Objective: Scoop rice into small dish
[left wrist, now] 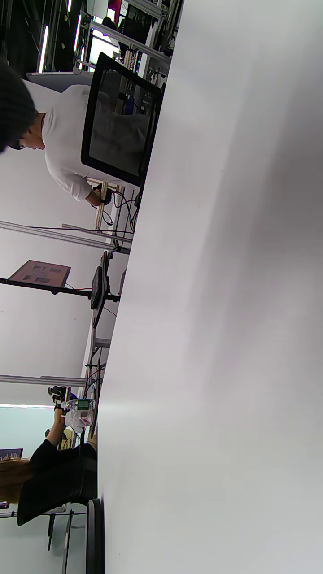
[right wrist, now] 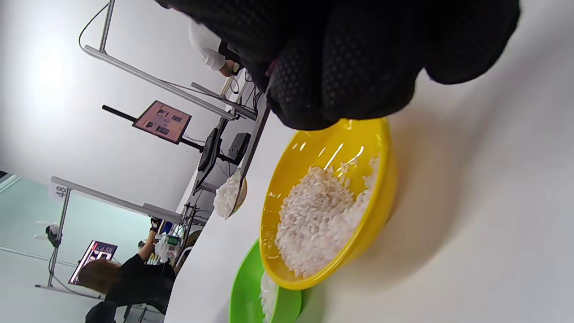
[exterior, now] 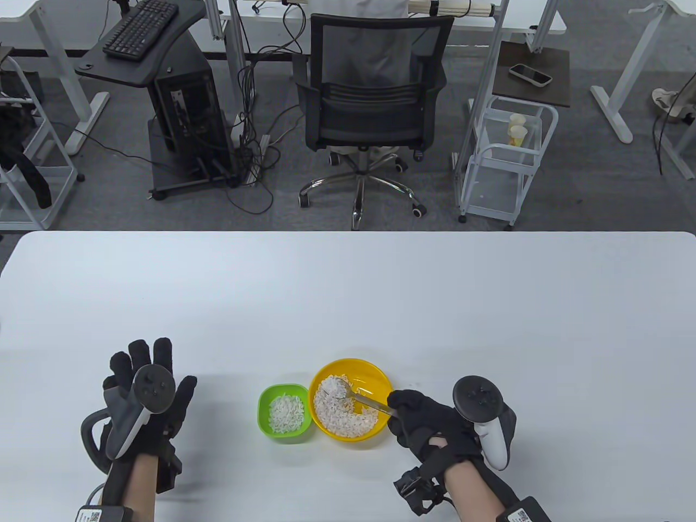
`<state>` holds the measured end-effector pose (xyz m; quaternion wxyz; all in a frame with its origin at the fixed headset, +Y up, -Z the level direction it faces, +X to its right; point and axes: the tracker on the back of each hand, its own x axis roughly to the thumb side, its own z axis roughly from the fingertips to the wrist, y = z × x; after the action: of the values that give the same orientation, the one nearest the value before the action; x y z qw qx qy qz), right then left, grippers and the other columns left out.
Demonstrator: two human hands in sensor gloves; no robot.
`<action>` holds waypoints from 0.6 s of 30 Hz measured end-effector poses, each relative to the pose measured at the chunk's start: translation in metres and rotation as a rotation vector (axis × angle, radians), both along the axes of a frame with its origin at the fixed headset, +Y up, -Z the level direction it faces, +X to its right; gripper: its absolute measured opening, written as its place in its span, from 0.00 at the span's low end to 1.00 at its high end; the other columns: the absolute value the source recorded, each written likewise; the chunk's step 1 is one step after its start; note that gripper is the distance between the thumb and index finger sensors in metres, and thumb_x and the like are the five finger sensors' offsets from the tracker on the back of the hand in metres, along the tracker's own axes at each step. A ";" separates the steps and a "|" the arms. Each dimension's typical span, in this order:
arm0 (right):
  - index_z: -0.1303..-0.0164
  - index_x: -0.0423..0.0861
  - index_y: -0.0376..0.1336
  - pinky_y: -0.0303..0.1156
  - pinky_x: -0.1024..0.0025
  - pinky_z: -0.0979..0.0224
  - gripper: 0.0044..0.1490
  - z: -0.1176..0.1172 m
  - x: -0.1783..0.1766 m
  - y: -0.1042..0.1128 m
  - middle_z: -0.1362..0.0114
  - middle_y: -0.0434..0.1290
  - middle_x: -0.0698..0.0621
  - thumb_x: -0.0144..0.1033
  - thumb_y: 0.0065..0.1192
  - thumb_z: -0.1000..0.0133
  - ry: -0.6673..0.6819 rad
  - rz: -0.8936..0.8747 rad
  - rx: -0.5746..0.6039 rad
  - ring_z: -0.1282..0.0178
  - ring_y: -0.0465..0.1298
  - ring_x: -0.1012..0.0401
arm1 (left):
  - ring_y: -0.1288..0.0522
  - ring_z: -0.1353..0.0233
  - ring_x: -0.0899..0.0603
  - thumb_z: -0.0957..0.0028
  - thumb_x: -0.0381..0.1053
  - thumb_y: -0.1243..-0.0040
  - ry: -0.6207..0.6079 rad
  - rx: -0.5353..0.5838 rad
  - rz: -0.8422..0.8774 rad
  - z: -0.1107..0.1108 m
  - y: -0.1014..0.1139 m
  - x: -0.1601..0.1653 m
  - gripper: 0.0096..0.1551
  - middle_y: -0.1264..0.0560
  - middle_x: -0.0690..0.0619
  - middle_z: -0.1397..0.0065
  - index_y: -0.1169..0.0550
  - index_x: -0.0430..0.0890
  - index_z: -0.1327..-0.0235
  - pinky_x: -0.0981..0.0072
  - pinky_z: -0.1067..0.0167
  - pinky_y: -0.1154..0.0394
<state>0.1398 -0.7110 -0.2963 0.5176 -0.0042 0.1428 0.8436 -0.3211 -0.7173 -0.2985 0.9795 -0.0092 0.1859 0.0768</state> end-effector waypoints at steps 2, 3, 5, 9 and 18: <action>0.30 0.34 0.66 0.66 0.32 0.36 0.27 -0.001 -0.017 0.007 0.49 0.80 0.39 0.22 0.53 0.40 0.031 0.018 0.014 0.57 0.79 0.44 | 0.61 0.12 0.38 0.49 0.72 0.52 0.000 0.000 -0.002 0.000 0.000 0.000 0.47 0.59 0.56 0.09 0.57 0.67 0.22 0.40 0.17 0.56; 0.30 0.34 0.66 0.66 0.32 0.36 0.27 -0.001 -0.020 0.007 0.49 0.80 0.39 0.22 0.53 0.40 0.037 0.026 0.019 0.57 0.79 0.44 | 0.61 0.12 0.38 0.49 0.72 0.52 0.000 0.000 -0.001 0.000 0.000 0.000 0.47 0.59 0.56 0.09 0.57 0.67 0.22 0.40 0.18 0.56; 0.30 0.35 0.66 0.66 0.32 0.35 0.27 -0.001 -0.039 0.007 0.49 0.80 0.39 0.23 0.53 0.40 0.071 0.065 0.030 0.56 0.79 0.44 | 0.61 0.12 0.38 0.49 0.72 0.52 -0.002 0.002 0.000 0.000 0.000 0.000 0.47 0.59 0.56 0.09 0.57 0.67 0.22 0.41 0.17 0.55; 0.30 0.35 0.65 0.66 0.32 0.35 0.27 0.000 -0.068 0.000 0.48 0.80 0.39 0.23 0.53 0.39 0.127 0.140 0.024 0.56 0.78 0.44 | 0.61 0.12 0.38 0.49 0.72 0.52 -0.006 0.003 0.001 0.000 0.000 0.001 0.47 0.59 0.56 0.09 0.57 0.67 0.22 0.41 0.17 0.56; 0.29 0.39 0.66 0.64 0.32 0.32 0.26 0.026 -0.120 0.008 0.46 0.80 0.40 0.24 0.54 0.39 0.207 0.708 0.520 0.52 0.78 0.43 | 0.61 0.12 0.38 0.49 0.72 0.52 -0.015 0.000 -0.011 -0.001 0.000 0.002 0.47 0.59 0.56 0.09 0.57 0.68 0.22 0.41 0.17 0.56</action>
<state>0.0198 -0.7028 -0.2702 0.1641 0.1618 -0.0329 0.9725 -0.3192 -0.7169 -0.2999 0.9813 -0.0090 0.1787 0.0715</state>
